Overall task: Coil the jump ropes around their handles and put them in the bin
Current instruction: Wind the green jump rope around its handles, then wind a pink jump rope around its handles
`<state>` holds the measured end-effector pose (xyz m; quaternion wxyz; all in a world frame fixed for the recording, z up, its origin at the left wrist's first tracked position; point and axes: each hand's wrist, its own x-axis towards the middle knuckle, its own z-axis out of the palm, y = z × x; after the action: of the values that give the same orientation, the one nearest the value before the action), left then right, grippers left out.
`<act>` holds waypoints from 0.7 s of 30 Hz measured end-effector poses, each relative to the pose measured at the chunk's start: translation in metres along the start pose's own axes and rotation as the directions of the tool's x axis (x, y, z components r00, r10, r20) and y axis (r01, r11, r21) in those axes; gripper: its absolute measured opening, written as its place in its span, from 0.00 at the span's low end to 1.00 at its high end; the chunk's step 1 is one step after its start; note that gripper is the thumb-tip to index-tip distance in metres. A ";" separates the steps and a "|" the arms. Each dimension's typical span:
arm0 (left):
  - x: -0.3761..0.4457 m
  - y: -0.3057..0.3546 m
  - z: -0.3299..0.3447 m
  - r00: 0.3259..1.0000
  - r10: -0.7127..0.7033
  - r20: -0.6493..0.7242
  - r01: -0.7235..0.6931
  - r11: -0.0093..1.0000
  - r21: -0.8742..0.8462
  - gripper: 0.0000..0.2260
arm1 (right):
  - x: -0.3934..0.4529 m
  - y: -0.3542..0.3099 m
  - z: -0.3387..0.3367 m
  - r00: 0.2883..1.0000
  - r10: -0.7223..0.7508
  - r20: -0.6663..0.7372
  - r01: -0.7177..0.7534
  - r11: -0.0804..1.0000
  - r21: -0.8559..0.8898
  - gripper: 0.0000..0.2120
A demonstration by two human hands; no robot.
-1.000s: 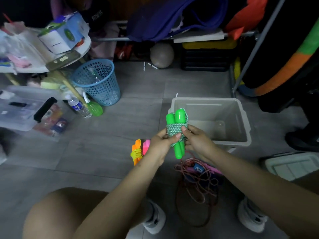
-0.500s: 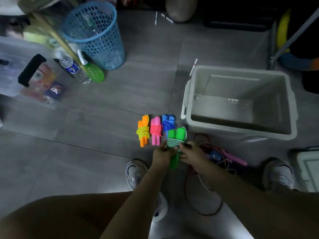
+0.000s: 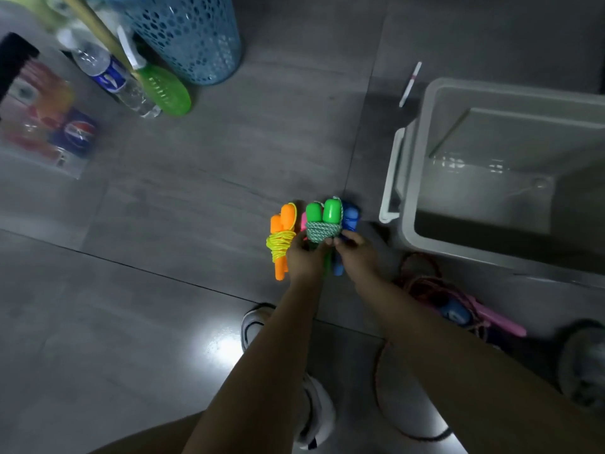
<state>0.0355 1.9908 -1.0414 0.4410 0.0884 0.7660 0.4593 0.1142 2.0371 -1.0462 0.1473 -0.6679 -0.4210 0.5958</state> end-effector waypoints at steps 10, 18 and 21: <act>0.038 -0.057 0.005 0.989 0.144 0.007 -0.141 0.955 0.260 0.28 | 0.007 0.001 -0.003 0.989 -0.125 -0.082 0.114 0.985 -0.130 0.14; -0.026 -0.019 0.006 0.914 0.403 -0.037 -0.318 0.771 0.552 0.29 | -0.016 0.010 -0.025 0.986 -0.158 -0.060 0.148 0.978 -0.144 0.13; -0.056 -0.014 0.010 0.856 0.494 0.154 -0.464 0.600 0.652 0.30 | -0.038 0.013 -0.046 0.968 -0.244 -0.054 0.216 0.925 -0.311 0.15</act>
<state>0.0805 1.9595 -1.0208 0.2237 0.4324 0.8350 0.2563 0.1640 2.0155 -1.0186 0.1312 -0.6551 -0.5756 0.4716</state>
